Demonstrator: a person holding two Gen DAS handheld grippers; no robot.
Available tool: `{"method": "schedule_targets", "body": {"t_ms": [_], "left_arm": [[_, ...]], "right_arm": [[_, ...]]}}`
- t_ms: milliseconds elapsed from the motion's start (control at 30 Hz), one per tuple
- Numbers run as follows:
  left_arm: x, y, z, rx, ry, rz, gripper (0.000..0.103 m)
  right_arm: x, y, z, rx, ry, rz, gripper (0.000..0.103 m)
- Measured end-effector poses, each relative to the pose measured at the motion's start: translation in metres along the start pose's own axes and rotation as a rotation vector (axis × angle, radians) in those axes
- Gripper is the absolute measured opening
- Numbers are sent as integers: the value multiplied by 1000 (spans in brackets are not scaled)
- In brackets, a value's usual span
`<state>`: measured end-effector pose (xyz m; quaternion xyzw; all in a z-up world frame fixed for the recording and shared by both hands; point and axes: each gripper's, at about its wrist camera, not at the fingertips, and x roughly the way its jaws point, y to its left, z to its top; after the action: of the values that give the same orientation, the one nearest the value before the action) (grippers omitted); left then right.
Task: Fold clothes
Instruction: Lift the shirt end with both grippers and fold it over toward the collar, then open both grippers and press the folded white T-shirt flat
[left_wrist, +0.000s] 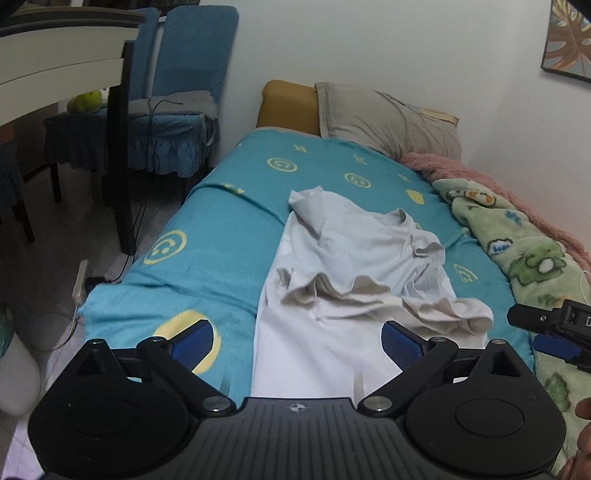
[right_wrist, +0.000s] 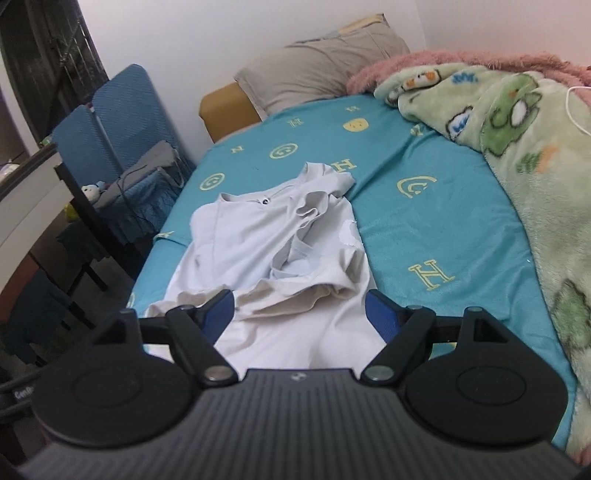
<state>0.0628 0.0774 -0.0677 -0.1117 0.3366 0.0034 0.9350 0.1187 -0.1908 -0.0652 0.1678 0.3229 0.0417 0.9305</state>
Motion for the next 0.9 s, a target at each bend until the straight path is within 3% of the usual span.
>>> {"method": "schedule_targets", "body": {"t_ms": [167, 467, 533, 633, 800, 900], "left_arm": [[-10, -3, -15, -5, 26, -3, 101], [6, 5, -18, -57, 113, 8, 101], [10, 11, -19, -97, 147, -11, 101], [18, 22, -21, -176, 216, -30, 101], [25, 37, -24, -287, 261, -53, 102], [29, 44, -26, -341, 287, -79, 102]], "right_arm": [[-14, 4, -12, 4, -6, 2, 80], [-9, -7, -23, 84, 53, -5, 80], [-9, -14, -23, 152, 67, 24, 79], [-14, -36, -22, 293, 53, -9, 79], [-24, -88, -33, 644, 49, 26, 80], [-22, -95, -42, 707, 88, 9, 82]]}}
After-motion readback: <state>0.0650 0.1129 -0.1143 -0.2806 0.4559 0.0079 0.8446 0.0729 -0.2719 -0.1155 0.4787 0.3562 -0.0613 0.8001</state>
